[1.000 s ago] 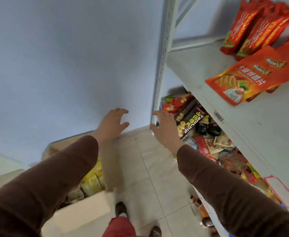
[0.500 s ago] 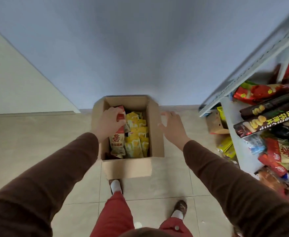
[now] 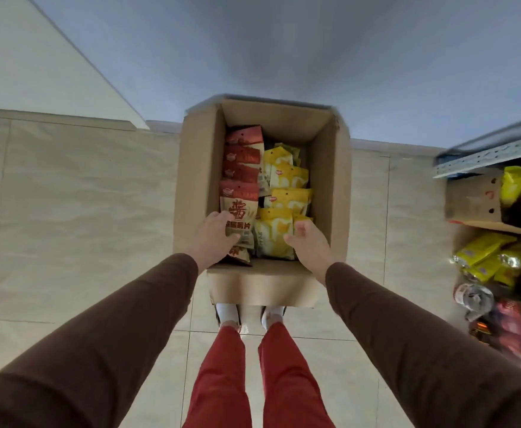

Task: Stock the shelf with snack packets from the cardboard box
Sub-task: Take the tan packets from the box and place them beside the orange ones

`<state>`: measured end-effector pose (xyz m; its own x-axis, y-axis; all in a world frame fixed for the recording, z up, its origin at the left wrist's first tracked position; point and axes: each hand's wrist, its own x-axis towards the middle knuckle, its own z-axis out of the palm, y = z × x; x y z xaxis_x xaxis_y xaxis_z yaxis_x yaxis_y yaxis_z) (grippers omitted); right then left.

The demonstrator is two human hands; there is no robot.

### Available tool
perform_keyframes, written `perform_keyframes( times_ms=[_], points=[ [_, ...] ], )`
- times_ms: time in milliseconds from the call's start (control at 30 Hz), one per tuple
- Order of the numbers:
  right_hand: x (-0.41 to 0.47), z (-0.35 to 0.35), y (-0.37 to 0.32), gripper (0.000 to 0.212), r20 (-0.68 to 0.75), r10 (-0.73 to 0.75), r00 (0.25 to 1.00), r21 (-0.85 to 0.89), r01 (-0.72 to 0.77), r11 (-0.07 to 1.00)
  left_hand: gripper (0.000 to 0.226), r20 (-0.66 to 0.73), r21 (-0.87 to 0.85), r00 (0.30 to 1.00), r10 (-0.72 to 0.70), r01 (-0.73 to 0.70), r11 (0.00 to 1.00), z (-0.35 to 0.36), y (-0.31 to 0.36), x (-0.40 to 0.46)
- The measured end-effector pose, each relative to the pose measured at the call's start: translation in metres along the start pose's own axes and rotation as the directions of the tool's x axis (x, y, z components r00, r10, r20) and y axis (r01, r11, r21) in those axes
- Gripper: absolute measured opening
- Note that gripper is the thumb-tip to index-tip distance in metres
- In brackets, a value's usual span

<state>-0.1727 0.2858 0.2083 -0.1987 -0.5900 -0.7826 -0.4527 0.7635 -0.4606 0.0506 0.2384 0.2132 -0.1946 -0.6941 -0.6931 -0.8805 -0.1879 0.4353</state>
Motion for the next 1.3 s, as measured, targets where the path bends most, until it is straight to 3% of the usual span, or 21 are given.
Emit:
perform_keyframes(
  times_ms=[233,333,433,533,700,800,900,1033,1167,1233,1300],
  points=[
    [0.164,0.105,0.028,0.051,0.095,0.140,0.986,0.115,-0.151,0.982,0.048,-0.042,-0.044,0.997,-0.068,0.066,0.997,0.074,-0.069,0.097],
    [0.217,0.141,0.036,0.039,0.077,0.142,0.987,0.155,-0.153,0.976,0.047,-0.078,-0.075,0.994,-0.075,0.069,0.995,0.097,-0.088,0.127],
    [0.251,0.171,0.049,0.008,0.041,0.145,0.989,0.114,-0.149,0.982,0.047,-0.112,-0.107,0.990,-0.084,0.072,0.992,0.115,-0.100,0.149],
    [0.272,0.191,0.065,0.015,0.003,0.158,0.988,0.091,-0.157,0.983,0.048,-0.130,-0.152,0.988,-0.086,0.066,0.986,0.123,-0.104,0.162],
    [0.262,0.186,0.077,0.007,-0.098,0.079,0.992,0.162,-0.063,0.985,0.049,-0.103,-0.237,0.985,-0.140,0.112,0.965,0.130,-0.107,0.175],
    [0.250,0.155,0.090,0.016,-0.194,0.143,0.971,0.210,-0.102,0.972,0.055,-0.064,-0.324,0.974,-0.218,0.187,0.927,0.132,-0.103,0.194],
    [0.247,0.120,0.114,0.017,-0.245,0.173,0.954,0.174,-0.132,0.976,0.048,-0.066,-0.405,0.951,-0.302,0.251,0.879,0.136,-0.100,0.227],
    [0.253,0.097,0.139,0.023,-0.282,0.194,0.940,0.091,-0.175,0.980,0.056,-0.141,-0.268,0.935,-0.326,0.281,0.921,0.149,-0.101,0.272],
    [0.260,0.095,0.148,0.022,-0.299,0.197,0.934,0.104,-0.173,0.979,0.057,-0.275,0.018,0.939,-0.206,0.219,0.975,0.163,-0.102,0.296],
    [0.263,0.097,0.152,0.019,-0.295,0.206,0.933,0.140,-0.171,0.975,0.057,-0.312,0.069,0.937,-0.156,0.186,0.980,0.171,-0.104,0.302],
    [0.267,0.098,0.158,0.018,-0.289,0.226,0.930,0.169,-0.183,0.968,0.075,-0.287,0.035,0.945,-0.159,0.177,0.984,0.181,-0.108,0.307]
  ],
)
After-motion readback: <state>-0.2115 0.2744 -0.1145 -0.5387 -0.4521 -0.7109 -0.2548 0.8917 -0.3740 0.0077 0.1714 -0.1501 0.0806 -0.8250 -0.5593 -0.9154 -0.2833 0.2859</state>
